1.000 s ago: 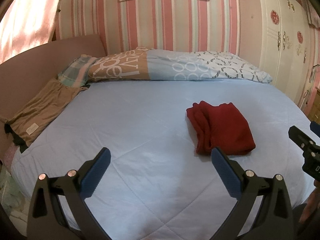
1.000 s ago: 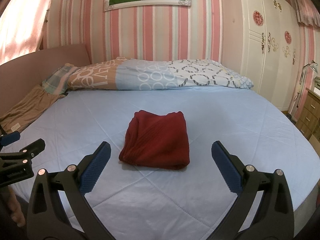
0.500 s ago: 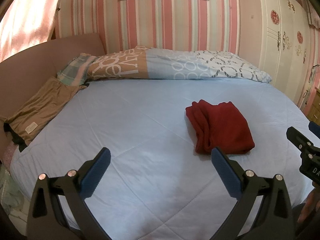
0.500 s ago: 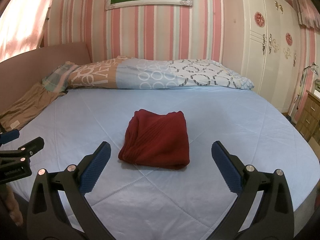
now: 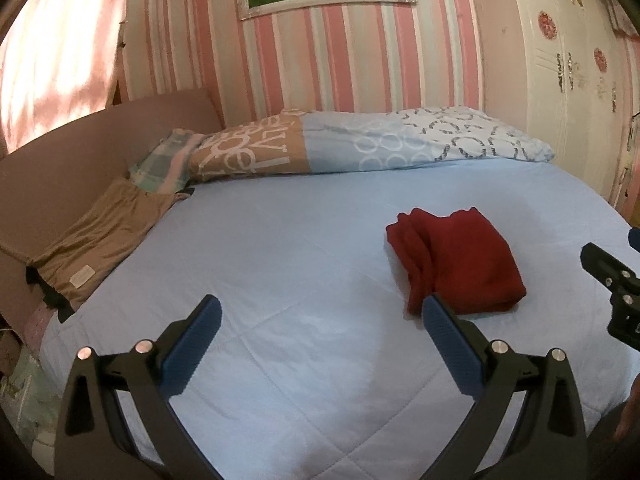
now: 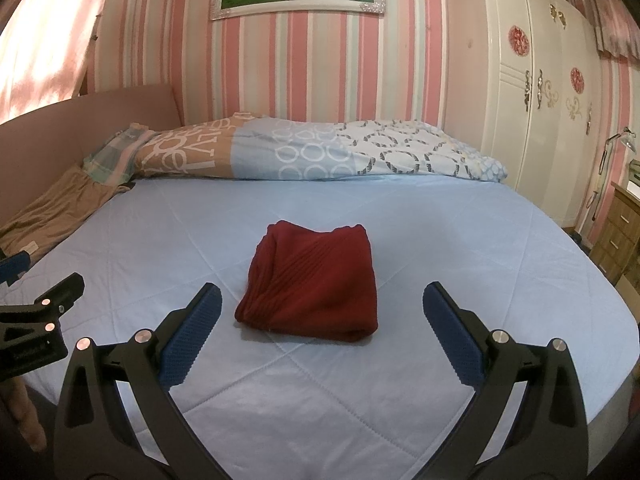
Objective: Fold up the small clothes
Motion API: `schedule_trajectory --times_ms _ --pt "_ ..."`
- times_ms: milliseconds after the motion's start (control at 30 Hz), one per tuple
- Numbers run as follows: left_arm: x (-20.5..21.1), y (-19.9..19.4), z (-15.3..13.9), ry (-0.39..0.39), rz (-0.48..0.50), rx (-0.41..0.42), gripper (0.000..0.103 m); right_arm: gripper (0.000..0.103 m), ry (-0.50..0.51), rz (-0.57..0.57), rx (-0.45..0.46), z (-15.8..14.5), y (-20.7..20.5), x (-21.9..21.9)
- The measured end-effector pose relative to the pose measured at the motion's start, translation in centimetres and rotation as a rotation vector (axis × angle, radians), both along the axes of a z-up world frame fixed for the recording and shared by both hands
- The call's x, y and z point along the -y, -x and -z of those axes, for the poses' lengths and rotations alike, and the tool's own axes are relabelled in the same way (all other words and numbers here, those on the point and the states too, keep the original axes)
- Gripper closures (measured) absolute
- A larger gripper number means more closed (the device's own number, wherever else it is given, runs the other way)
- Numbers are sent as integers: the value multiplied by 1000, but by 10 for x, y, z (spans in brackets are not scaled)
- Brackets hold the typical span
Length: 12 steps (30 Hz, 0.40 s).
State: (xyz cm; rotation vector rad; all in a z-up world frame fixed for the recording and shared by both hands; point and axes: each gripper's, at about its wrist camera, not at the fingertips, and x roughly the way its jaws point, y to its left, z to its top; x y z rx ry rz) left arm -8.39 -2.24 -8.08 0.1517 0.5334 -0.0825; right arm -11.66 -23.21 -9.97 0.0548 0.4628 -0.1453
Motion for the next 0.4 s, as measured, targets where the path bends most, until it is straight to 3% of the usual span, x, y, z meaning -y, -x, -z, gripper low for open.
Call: schedule_trajectory --times_ms 233,400 --pt "0 -4 0 20 26 -47 2 3 -5 3 0 0 0 2" --pt "-1 -2 -1 14 9 -24 2 3 -4 5 0 -1 -1 5"
